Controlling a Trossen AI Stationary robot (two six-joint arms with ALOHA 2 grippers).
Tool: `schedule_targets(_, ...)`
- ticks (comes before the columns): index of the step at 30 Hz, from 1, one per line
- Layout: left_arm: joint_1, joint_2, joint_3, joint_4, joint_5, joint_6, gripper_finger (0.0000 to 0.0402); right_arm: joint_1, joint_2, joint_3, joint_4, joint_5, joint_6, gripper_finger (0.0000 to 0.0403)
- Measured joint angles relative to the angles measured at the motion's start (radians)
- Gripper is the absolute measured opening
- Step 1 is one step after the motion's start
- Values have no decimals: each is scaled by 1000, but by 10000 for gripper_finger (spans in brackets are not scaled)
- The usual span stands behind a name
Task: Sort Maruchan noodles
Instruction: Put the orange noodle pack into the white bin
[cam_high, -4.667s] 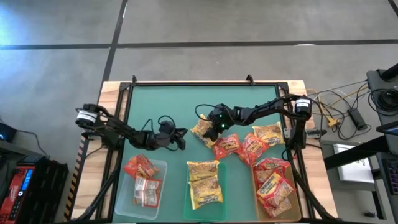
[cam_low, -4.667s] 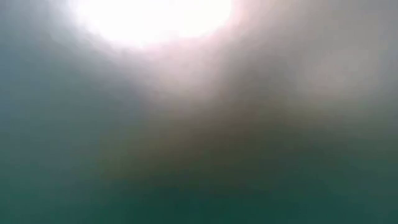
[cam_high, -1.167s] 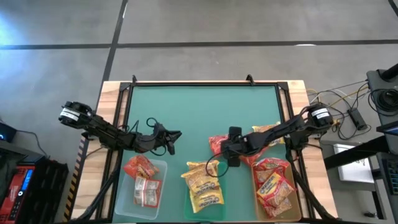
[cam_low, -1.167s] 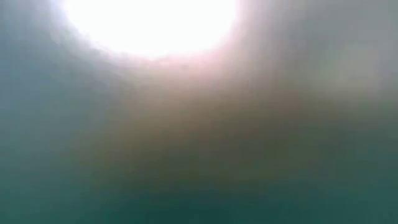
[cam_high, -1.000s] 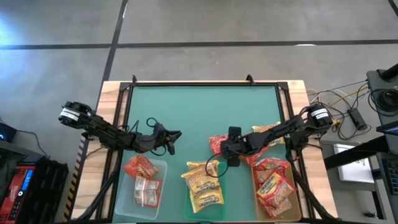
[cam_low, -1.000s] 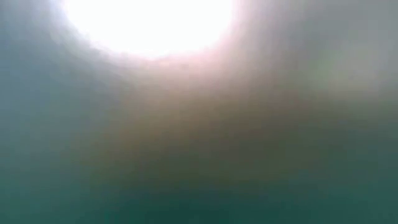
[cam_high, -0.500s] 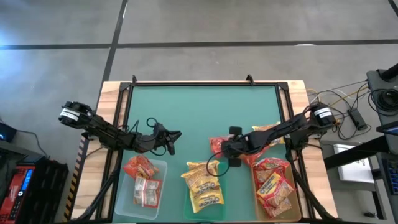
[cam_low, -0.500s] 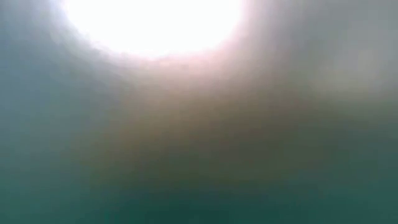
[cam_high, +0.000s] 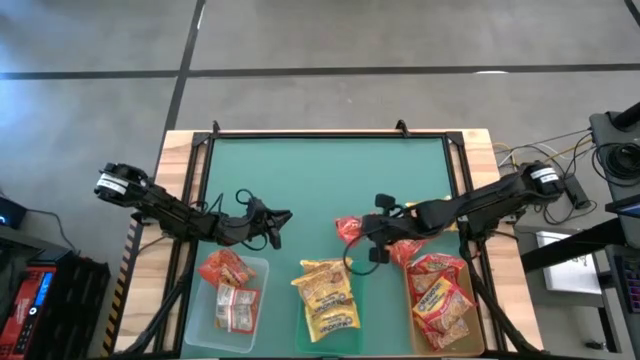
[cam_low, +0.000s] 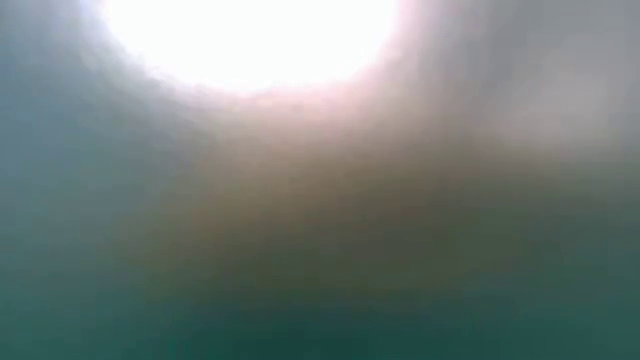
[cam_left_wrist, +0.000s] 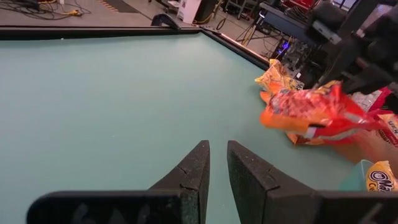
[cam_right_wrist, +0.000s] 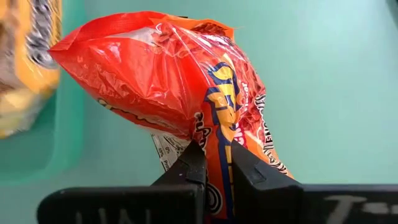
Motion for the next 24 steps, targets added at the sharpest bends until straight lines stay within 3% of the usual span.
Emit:
schedule_targets(9,0,0,0,4,0,14,40,8,-41,1,168,-21,-125,14)
schedule_targets(13,0,0,0,78,14,58,40,8,-29,2,249,-47,-199,14)
schedule_targets(18,-2,0,5,200,263,195,50,3,-22,2,240,-39,-229,14)
schedule_targets(24,-1,-1,58,61,326,229,106,3,-22,18,241,-39,-204,13)
